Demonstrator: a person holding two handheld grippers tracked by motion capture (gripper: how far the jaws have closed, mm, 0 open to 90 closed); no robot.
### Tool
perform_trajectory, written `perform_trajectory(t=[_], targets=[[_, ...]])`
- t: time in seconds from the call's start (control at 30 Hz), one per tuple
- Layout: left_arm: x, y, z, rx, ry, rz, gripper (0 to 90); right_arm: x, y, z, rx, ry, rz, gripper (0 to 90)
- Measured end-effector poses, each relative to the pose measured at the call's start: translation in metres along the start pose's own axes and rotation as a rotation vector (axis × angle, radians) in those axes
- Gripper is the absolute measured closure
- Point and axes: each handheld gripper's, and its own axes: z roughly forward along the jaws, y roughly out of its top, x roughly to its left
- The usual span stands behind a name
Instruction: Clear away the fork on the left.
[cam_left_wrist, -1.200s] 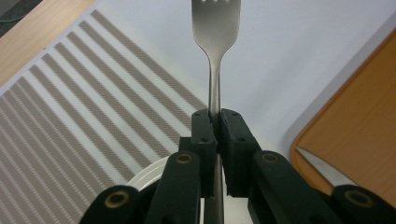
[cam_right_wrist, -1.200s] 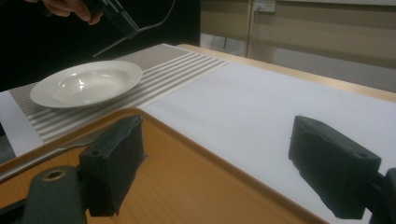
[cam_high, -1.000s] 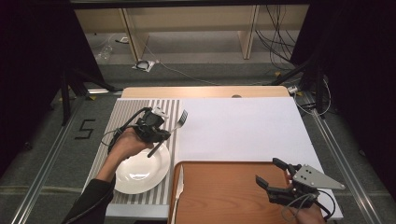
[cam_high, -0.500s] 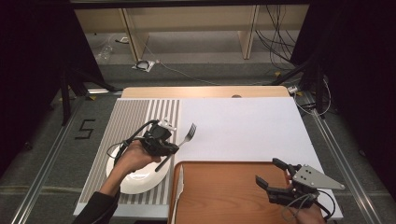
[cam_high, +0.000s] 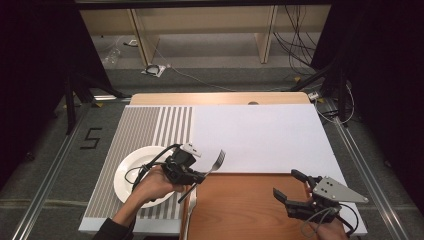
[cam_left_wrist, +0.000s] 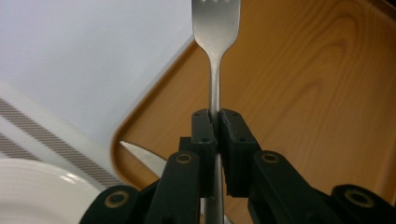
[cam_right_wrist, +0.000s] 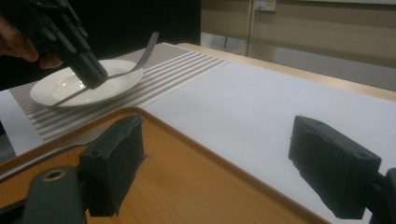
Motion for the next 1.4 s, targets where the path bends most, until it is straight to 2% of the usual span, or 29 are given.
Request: perform_trajectory(t=[0.13,0.2,0.37,0.47,0.57,0.63,0.73,1.0,1.33,1.4], targets=[[-0.011,-0.002,0.006,0.013,-0.018,0.010,84.0,0.000,0.000,-0.001,0.002,-0.002,0.003,18.8],[-0.017,-0.003,0.010,0.016,-0.036,-0.001,84.0,0.000,0.000,-0.001,0.002,-0.004,0.002,18.9],[-0.032,-0.008,0.022,0.057,-0.062,0.012,84.0,0.000,0.000,0.000,-0.004,0.000,-0.001,18.9],[-0.036,-0.011,0.027,0.078,-0.073,0.012,84.0,0.000,0.000,0.000,0.000,-0.001,0.000,18.9],[-0.037,-0.014,0.032,0.080,-0.137,-0.012,84.0,0.000,0.000,0.000,0.000,-0.001,-0.001,18.9],[-0.039,-0.014,0.035,0.094,-0.136,-0.007,84.0,0.001,0.000,0.000,0.000,-0.001,-0.002,18.9],[-0.041,-0.016,0.039,0.097,-0.164,-0.022,84.0,0.001,0.000,0.000,-0.001,0.000,-0.002,18.9],[-0.048,-0.021,0.045,0.123,-0.161,-0.022,84.0,0.001,0.001,-0.001,0.002,-0.002,-0.010,18.9],[-0.060,-0.027,0.052,0.164,-0.153,0.008,84.0,0.001,0.001,-0.001,0.003,-0.001,-0.008,18.9],[-0.063,-0.028,0.055,0.185,-0.150,0.019,84.0,0.001,0.001,-0.001,0.002,0.000,-0.003,18.9]])
